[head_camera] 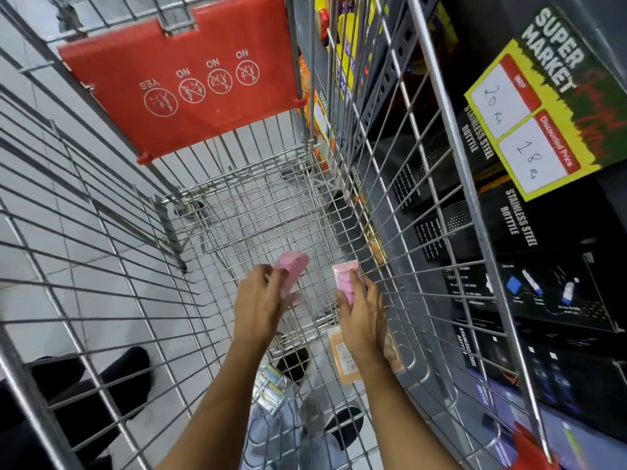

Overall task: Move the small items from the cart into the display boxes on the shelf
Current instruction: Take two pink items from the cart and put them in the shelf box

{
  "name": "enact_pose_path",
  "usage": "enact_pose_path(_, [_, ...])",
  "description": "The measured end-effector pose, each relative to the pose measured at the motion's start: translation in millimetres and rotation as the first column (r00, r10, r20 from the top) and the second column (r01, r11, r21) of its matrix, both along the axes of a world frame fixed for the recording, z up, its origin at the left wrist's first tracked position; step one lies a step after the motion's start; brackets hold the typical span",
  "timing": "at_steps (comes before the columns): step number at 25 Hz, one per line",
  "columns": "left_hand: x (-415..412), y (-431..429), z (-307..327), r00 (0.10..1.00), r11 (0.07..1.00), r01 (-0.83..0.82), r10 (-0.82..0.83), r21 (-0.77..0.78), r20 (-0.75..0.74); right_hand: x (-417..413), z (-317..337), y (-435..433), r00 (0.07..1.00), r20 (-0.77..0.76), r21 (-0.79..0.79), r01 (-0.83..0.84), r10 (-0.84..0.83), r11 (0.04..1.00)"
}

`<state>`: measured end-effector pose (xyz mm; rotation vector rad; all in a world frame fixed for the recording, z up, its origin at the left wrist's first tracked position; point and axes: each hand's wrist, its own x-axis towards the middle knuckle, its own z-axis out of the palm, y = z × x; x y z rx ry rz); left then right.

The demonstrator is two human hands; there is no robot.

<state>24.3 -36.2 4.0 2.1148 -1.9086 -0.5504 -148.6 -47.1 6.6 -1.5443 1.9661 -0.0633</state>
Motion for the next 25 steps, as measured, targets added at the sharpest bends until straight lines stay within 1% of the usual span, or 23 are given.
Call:
enact_pose_path(1, [-4.0, 5.9, -2.4, 0.995, 0.995, 0.094, -0.094, 0.024, 0.040, 0.5, 0.2, -0.3, 1.000, -0.002, 0.002, 0.005, -0.005, 1.000])
enact_pose_path(2, [-7.2, 10.7, -4.4, 0.986, 0.987, 0.149, -0.153, 0.061, 0.069, 0.7, 0.2, -0.6, 1.000, -0.004, 0.000, 0.007, -0.007, 1.000])
enact_pose_path(3, [-9.6, 12.6, -4.6, 0.986, 0.985, 0.143, -0.151, 0.102, 0.074, 0.8, 0.6, -0.9, 1.000, -0.006, -0.004, 0.004, -0.004, 1.000])
enact_pose_path(6, [-14.9, 3.7, -4.5, 1.000, 0.992, 0.001, -0.001, 0.130, 0.000, 0.1, -0.7, -0.7, 0.999, -0.033, -0.004, -0.022, 0.021, 1.000])
enact_pose_path(8, [-15.6, -6.3, -8.3, 1.000, 0.983, 0.018, -0.018, 0.183, -0.004, 2.3, -2.0, 1.7, 0.998, -0.054, 0.008, -0.031, 0.031, 0.999])
enact_pose_path(10, [-16.5, -15.7, -14.1, 0.999, 0.967, 0.036, -0.036, 0.252, -0.006, 6.0, -1.6, 2.4, 0.998, -0.062, -0.014, -0.027, 0.026, 1.000])
enact_pose_path(12, [-23.6, -23.9, -14.4, 1.000, 0.962, -0.026, 0.026, 0.270, 0.004, 8.7, 0.3, -2.2, 0.997, -0.068, -0.057, -0.024, 0.020, 0.998])
enact_pose_path(14, [-32.2, -31.7, -11.7, 0.993, 0.945, -0.107, 0.115, 0.309, -0.010, 10.5, 1.5, -9.7, 0.996, -0.085, -0.056, -0.011, 0.007, 0.998])
enact_pose_path(16, [-34.7, -35.4, -8.9, 0.985, 0.947, -0.111, 0.146, 0.301, -0.096, 12.2, 0.5, -12.4, 0.994, -0.110, -0.045, -0.012, 0.007, 0.999])
enact_pose_path(18, [-33.7, -31.5, -5.5, 0.982, 0.970, -0.014, 0.059, 0.243, -0.179, 12.7, -1.7, -9.5, 0.993, -0.116, -0.050, -0.019, 0.013, 0.999])
enact_pose_path(20, [-32.1, -26.8, -3.7, 0.980, 0.973, 0.062, -0.017, 0.223, -0.200, 13.5, -3.1, -5.7, 0.995, -0.103, -0.063, -0.009, 0.002, 0.998])
enact_pose_path(23, [-33.8, -27.1, -4.6, 0.979, 0.973, 0.010, 0.037, 0.232, -0.200, 15.6, -5.4, -3.1, 0.994, -0.085, -0.132, 0.053, -0.065, 0.990])
enact_pose_path(25, [-36.9, -27.9, -4.3, 0.974, 0.971, -0.040, 0.090, 0.235, -0.206, 15.0, -7.4, -2.1, 0.992, -0.094, -0.114, 0.074, -0.084, 0.991])
